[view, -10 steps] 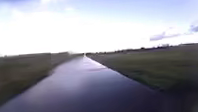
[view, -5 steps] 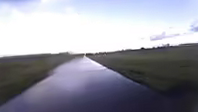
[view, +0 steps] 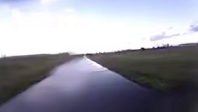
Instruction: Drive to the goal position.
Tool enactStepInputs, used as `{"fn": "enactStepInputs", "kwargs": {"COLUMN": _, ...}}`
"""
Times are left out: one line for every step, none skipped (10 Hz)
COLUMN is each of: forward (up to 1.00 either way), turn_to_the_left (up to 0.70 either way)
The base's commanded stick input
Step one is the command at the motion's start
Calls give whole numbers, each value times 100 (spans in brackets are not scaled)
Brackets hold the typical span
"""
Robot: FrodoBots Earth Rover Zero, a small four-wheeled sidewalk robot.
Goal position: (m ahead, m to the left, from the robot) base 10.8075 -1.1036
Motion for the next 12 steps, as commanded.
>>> {"fn": "enactStepInputs", "kwargs": {"forward": 45, "turn_to_the_left": 26}}
{"fn": "enactStepInputs", "kwargs": {"forward": 45, "turn_to_the_left": 18}}
{"fn": "enactStepInputs", "kwargs": {"forward": 45, "turn_to_the_left": 10}}
{"fn": "enactStepInputs", "kwargs": {"forward": 45, "turn_to_the_left": 2}}
{"fn": "enactStepInputs", "kwargs": {"forward": 45, "turn_to_the_left": 0}}
{"fn": "enactStepInputs", "kwargs": {"forward": 45, "turn_to_the_left": 18}}
{"fn": "enactStepInputs", "kwargs": {"forward": 45, "turn_to_the_left": 0}}
{"fn": "enactStepInputs", "kwargs": {"forward": 45, "turn_to_the_left": 0}}
{"fn": "enactStepInputs", "kwargs": {"forward": 45, "turn_to_the_left": 0}}
{"fn": "enactStepInputs", "kwargs": {"forward": 45, "turn_to_the_left": 0}}
{"fn": "enactStepInputs", "kwargs": {"forward": 45, "turn_to_the_left": 2}}
{"fn": "enactStepInputs", "kwargs": {"forward": 45, "turn_to_the_left": 10}}
